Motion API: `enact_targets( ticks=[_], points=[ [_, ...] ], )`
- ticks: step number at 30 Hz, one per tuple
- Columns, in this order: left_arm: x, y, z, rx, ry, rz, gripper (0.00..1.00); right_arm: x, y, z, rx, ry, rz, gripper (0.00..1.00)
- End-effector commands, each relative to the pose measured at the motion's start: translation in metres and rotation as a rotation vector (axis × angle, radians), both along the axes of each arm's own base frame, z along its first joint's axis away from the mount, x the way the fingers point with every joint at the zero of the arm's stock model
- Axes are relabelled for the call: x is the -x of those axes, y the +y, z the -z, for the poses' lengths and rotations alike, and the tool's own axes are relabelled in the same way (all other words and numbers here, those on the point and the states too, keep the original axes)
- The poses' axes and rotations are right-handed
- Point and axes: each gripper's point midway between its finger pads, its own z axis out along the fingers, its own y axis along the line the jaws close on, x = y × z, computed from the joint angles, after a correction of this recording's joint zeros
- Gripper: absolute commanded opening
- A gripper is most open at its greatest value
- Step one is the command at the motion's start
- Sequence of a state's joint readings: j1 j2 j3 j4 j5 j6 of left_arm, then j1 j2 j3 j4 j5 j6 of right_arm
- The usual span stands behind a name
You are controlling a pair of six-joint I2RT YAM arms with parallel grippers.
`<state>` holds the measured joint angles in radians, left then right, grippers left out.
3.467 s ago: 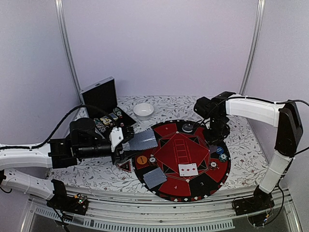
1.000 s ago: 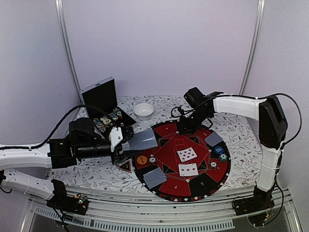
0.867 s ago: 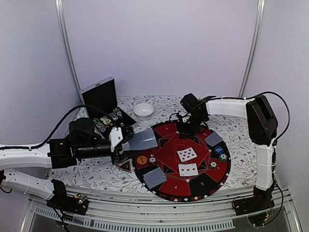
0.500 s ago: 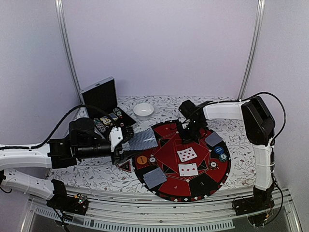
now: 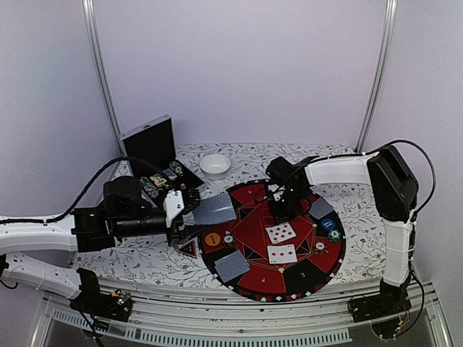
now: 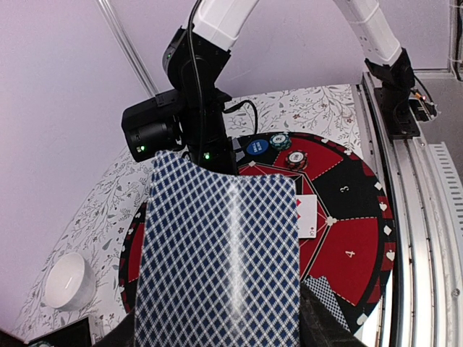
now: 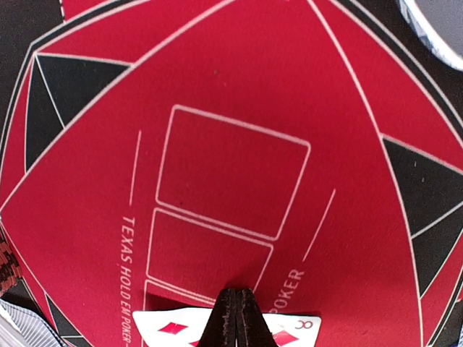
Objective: Distribute texas hold em gaming equipment
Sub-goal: Adjust the poker card in the community card area.
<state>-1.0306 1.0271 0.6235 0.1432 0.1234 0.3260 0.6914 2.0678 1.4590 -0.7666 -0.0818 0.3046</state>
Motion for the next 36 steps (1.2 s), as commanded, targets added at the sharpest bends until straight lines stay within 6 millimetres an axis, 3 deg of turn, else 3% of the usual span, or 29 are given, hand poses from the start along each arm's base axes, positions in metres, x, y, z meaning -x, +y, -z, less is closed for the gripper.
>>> enact_targets(
  ticks=[1, 10, 16, 21, 25, 36],
  points=[
    [0.003, -0.005, -0.019, 0.041, -0.03, 0.021, 0.53, 0.04, -0.022, 0.016, 0.089, 0.132, 0.019, 0.03],
    [0.003, -0.006, -0.018, 0.039, -0.028, 0.02, 0.53, 0.046, -0.017, 0.012, 0.058, 0.146, 0.024, 0.03],
    [0.004, -0.006, -0.018, 0.04, -0.027, 0.021, 0.53, 0.036, -0.013, 0.004, 0.059, 0.11, 0.025, 0.05],
    [0.003, -0.005, -0.02, 0.044, -0.031, 0.02, 0.53, 0.012, -0.04, -0.021, 0.087, 0.008, 0.099, 0.1],
    [0.004, -0.005, -0.021, 0.046, -0.032, 0.021, 0.53, 0.013, -0.058, -0.029, 0.089, -0.013, 0.142, 0.08],
    [0.004, -0.005, -0.02, 0.044, -0.031, 0.022, 0.53, 0.057, -0.082, 0.014, 0.157, 0.115, 0.159, 0.03]
  ],
)
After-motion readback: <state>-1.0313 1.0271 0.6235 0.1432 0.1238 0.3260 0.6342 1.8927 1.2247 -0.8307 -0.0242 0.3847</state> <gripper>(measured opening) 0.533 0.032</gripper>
